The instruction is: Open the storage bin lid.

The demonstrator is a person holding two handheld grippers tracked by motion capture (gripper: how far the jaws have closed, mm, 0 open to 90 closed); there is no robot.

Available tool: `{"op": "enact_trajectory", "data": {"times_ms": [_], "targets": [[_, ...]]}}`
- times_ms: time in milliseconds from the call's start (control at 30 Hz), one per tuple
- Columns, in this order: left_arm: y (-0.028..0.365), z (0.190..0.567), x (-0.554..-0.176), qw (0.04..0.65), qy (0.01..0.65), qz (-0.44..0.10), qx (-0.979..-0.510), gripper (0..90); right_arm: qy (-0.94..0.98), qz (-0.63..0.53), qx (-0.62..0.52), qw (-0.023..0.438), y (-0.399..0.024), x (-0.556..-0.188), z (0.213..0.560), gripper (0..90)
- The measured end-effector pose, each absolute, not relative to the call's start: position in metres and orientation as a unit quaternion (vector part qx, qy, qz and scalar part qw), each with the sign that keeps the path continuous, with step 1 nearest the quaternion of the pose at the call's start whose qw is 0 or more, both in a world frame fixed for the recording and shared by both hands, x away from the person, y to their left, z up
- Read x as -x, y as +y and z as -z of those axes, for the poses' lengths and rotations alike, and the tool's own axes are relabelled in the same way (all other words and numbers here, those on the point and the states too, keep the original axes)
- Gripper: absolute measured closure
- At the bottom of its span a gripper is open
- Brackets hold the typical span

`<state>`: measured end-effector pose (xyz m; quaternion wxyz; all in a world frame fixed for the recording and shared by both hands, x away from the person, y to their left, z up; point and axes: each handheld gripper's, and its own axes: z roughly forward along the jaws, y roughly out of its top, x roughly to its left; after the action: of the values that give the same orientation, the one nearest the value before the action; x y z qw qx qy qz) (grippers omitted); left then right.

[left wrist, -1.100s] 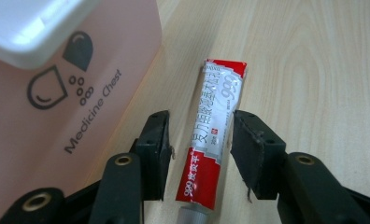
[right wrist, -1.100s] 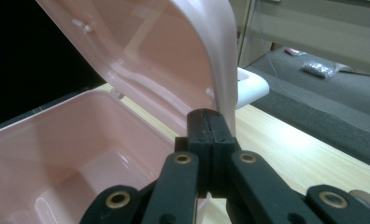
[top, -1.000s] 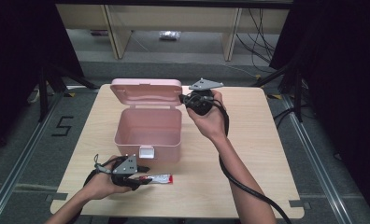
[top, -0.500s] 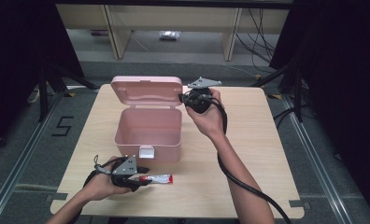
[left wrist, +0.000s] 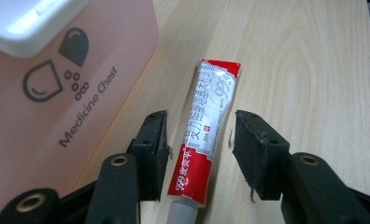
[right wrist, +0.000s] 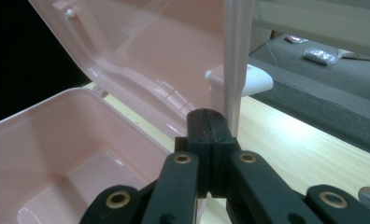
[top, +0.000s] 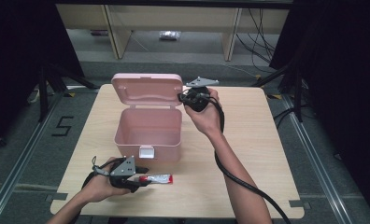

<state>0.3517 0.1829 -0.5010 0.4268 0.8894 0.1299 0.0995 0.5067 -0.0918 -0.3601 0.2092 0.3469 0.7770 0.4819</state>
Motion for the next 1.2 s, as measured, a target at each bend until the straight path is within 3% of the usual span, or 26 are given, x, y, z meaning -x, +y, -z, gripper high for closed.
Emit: {"op": "enact_trajectory", "data": {"times_ms": [333,1200], "targets": [[0.182,0.5,-0.35,0.431,0.134,-0.101,-0.887,54.2,0.776,-0.471,-0.35,0.23,-0.085,-0.513,0.36,90.0],[0.186,0.499,-0.348,0.429,0.131,-0.104,-0.887,54.1,0.788,-0.435,-0.379,0.216,-0.07,-0.532,0.38,90.0]]}}
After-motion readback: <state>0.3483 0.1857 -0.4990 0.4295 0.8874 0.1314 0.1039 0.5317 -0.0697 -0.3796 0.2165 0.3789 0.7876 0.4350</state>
